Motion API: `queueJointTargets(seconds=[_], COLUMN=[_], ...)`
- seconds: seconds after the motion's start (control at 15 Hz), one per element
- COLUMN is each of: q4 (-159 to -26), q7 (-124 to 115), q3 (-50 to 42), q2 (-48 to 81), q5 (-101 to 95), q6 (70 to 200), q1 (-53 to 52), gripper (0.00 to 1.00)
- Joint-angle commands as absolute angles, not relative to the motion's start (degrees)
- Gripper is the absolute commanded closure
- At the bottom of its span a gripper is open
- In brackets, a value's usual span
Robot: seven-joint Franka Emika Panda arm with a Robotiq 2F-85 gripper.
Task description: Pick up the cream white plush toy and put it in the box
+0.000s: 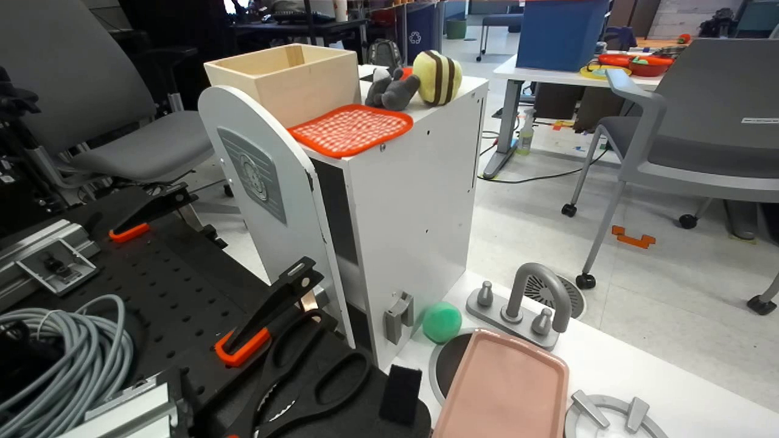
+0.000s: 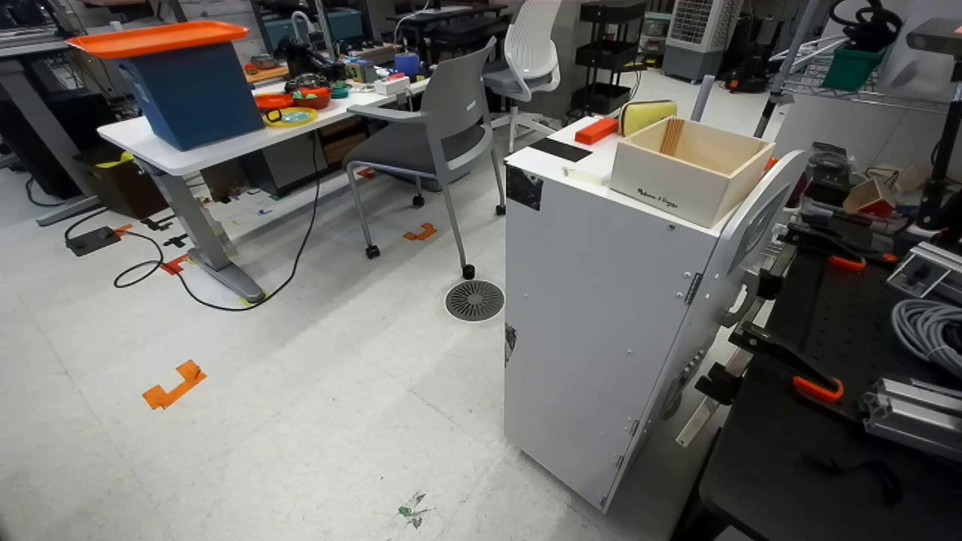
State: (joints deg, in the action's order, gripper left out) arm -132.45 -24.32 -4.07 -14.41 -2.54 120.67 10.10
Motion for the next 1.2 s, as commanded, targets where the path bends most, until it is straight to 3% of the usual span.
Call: queueJointTargets(seconds=[0.0,1.13], q4=[-132.35,-128.88], q7=[-24.3,-17.36], q3=[-4.16,-6.71], q2=[-14.4,-8.82], q5=[-2.56,-3.18], q6=[120.55,119.47], q1=[10.02,10.05], gripper=[0.0,0.0])
